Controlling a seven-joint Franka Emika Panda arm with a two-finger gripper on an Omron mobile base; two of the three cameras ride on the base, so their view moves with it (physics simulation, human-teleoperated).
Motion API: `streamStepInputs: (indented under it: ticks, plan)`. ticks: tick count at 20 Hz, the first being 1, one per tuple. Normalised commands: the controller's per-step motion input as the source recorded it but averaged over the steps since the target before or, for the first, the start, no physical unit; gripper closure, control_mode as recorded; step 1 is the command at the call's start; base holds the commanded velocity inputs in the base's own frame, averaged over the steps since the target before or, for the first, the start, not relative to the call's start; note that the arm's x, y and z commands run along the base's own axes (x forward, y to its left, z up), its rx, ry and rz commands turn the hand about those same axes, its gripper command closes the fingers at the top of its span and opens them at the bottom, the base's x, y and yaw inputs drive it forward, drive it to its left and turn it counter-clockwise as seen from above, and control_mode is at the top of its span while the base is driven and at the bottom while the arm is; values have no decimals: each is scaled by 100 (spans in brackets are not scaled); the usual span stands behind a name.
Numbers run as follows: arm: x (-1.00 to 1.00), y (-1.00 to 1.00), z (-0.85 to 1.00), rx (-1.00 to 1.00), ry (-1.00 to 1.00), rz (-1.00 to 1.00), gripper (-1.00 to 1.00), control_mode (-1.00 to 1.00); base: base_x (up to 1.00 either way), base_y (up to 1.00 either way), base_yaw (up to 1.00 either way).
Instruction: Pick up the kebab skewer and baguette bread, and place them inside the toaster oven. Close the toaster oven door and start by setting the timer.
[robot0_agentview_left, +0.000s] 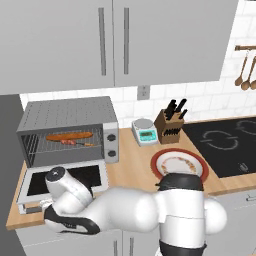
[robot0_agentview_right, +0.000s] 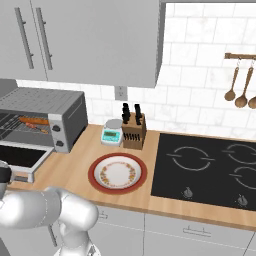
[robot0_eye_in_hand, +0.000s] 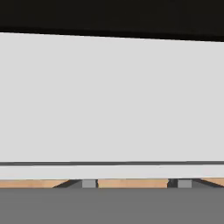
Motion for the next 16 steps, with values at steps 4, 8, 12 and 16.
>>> streamStepInputs:
  ticks: [4,8,12,16]
  plan:
    - [39,-16,-23,0,-12,0,-100,-100,0,0,0]
    - [38,-26,-19,0,-10,0,-100,-100,0,0,0]
    - [36,-46,-15,0,-5,0,-100,-100,0,0,0]
    - [32,-49,-9,0,-7,0,-100,-100,0,0,0]
